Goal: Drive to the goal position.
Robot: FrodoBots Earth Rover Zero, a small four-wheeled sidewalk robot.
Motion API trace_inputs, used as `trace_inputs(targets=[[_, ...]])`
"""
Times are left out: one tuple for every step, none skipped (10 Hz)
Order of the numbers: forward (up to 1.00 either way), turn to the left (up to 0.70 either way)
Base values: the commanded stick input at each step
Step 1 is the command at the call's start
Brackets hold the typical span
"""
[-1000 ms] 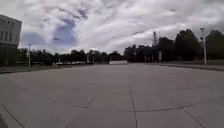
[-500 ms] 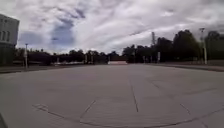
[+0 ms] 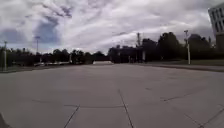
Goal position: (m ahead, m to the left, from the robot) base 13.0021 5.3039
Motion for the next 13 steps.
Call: trace_inputs(targets=[[0.7, -0.34], [0.7, -0.34], [0.7, -0.19], [0.7, 0.01], [0.7, 0.01], [0.7, 0.01], [0.7, 0.01], [0.7, 0.01], [0.7, 0.01], [0.7, 0.01], [0.7, 0.01], [0.7, 0.01], [0.7, 0.01]])
